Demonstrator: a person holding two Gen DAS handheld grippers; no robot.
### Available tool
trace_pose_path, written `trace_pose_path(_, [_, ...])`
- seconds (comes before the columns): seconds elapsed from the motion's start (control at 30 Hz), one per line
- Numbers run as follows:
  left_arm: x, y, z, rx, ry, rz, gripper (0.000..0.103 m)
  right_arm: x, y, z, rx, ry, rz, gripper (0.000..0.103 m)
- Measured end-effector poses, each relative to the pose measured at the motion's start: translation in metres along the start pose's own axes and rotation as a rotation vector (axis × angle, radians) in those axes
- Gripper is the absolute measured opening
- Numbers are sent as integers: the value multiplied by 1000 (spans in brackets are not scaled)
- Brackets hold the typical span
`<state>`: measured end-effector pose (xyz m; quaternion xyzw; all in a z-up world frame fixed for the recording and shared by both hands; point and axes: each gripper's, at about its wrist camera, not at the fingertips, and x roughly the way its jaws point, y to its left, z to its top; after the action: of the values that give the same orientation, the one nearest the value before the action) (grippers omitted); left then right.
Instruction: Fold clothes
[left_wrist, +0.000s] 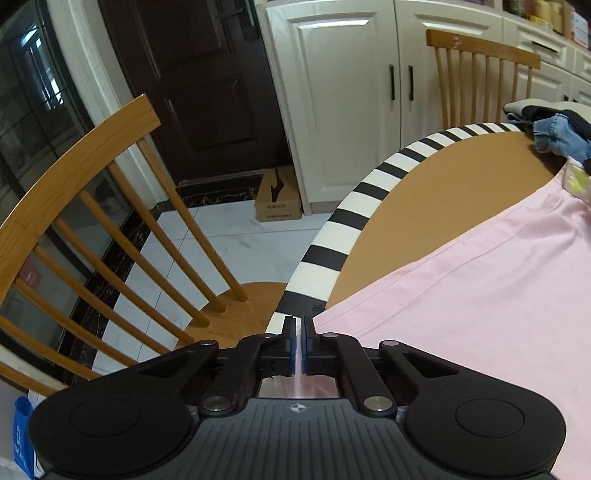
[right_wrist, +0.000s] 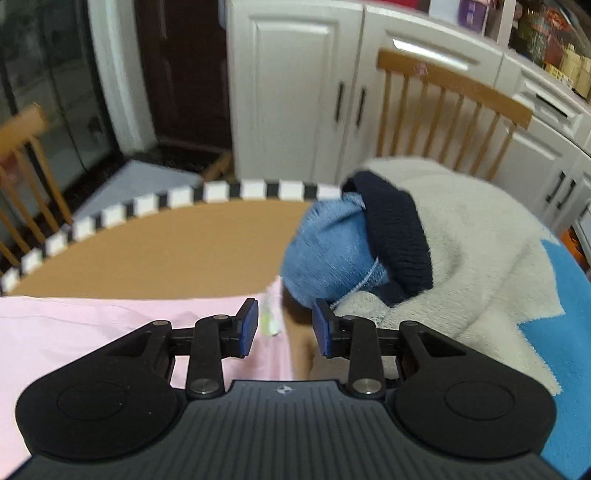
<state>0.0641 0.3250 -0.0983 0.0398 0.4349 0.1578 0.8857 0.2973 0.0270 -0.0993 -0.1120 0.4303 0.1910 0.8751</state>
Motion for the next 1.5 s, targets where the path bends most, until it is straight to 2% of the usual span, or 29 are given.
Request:
trace_pose_path(0.03, [3,8,-3,-7,-8,0,2,5,1,0,-6,13,-3,26])
trace_pose_path(0.07, [3,11,-4,-15,-19,10,2,9,3,0,-13,26,-6,7])
trace_pose_path(0.17, [3,22,-11,-40,-54,59,2,3,5,3,-17,-12,10,4])
trace_pose_path(0.27, [7,32,-16,-77,-37,68,2,-6,0,10,-5,-70,6,4])
trace_pose_path(0.37, [10,36,-18,-109,-33,79,2,-4,-10,16,79,-78,43,4])
trace_pose_path(0.53, [11,45,-14,-194,-21,81,2,15,0,12,4,-45,-17,16])
trace_pose_path(0.6, [9,48,-14,-209,-22,89,3,3,8,13,-38,-121,-61,35])
trace_pose_path(0.63, [9,49,-14,-213,-20,92,3,-7,12,12,-64,-188,-65,37])
trace_pose_path(0.67, [9,51,-15,-220,-15,91,3,-14,17,12,-89,-220,-26,40])
trace_pose_path(0.7, [10,52,-15,-229,-7,88,3,-14,18,13,-102,-191,35,38])
trace_pose_path(0.77, [14,56,-14,-249,11,86,3,2,26,16,-96,-43,136,28])
trace_pose_path(0.83, [16,57,-15,-265,19,85,3,17,39,11,-122,15,133,28])
trace_pose_path(0.9, [16,57,-15,-268,18,88,4,28,51,4,-159,22,107,32])
trace_pose_path(1.03, [17,61,-15,-271,20,81,4,41,61,-4,-145,26,144,33])
trace_pose_path(1.13, [22,62,-16,-274,21,79,4,47,70,-6,-185,45,146,25])
trace_pose_path(1.2, [23,63,-16,-274,23,80,4,44,75,-4,-196,45,155,6])
trace_pose_path(1.3, [23,63,-17,-284,23,83,4,45,80,0,-209,45,144,1])
trace_pose_path(1.43, [21,61,-17,-291,12,88,4,45,81,4,-161,41,144,1])
trace_pose_path(1.5, [22,61,-18,-292,11,87,4,41,80,3,-135,9,147,3])
